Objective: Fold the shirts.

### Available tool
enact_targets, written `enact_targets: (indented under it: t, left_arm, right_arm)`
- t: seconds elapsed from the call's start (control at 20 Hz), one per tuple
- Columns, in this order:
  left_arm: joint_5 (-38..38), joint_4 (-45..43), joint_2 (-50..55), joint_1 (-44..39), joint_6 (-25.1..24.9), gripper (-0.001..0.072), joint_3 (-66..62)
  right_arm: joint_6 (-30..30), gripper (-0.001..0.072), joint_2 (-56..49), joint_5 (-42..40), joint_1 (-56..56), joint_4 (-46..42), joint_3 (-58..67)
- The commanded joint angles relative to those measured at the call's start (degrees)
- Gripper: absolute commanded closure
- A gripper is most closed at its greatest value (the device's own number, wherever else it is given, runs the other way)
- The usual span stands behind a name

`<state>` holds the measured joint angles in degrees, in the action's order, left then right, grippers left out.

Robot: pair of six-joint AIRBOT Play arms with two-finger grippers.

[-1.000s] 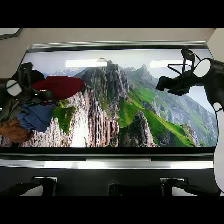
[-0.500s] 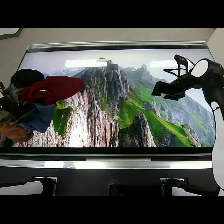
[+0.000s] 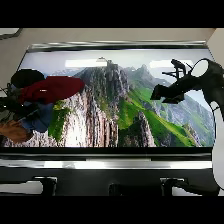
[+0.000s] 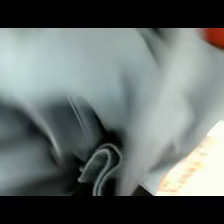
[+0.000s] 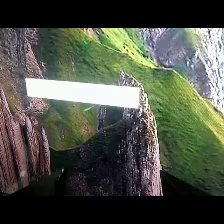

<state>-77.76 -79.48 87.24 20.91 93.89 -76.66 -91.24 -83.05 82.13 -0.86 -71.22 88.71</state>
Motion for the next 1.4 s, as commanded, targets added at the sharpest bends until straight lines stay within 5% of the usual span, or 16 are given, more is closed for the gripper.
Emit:
enact_targets:
  t: [0.0, 0.25, 0.45, 0.75, 1.05, 1.1, 1.2, 1.35]
  left_arm:
    - [1.18, 6.12, -9.33, -1.73, -5.03, 0.0678, -2.62]
    - [10.19, 16.81, -30.14, -17.40, -3.39, 0.0678, -2.60]
    - [27.39, 17.99, -36.89, -39.56, 2.82, 0.0679, -2.60]
    - [32.13, 17.38, -25.88, -57.75, 5.40, 0.0678, 1.90]
    - [28.61, 17.66, -4.37, -64.32, 2.14, 0.0677, 6.67]
    - [26.25, 17.68, -1.92, -64.08, 2.08, 0.0634, 5.44]
    - [19.26, 17.27, 0.44, -62.03, 1.88, -0.0013, 0.90]
    - [7.85, 11.96, -1.05, -55.25, -1.62, -0.0009, -7.13]
  right_arm:
    - [0.22, 0.0032, 0.63, 0.87, 0.00, 0.07, 0.02]
    - [0.17, 0.0032, 4.37, 0.92, 0.00, 0.04, 0.02]
    - [0.17, 0.0032, 10.01, 0.94, 0.00, -0.48, 0.02]
    - [-0.66, 0.0031, 19.80, 4.48, -0.02, -8.41, 0.02]
    - [-0.96, 0.0031, 20.52, 11.47, 0.00, -10.91, 0.00]
    - [-0.96, 0.0031, 20.15, 10.78, 0.00, -10.91, 0.00]
    - [-1.18, 0.0031, 18.82, 9.88, 0.00, -10.91, 0.00]
    - [-1.75, 0.0030, 15.45, 9.40, 0.00, -9.60, 0.00]
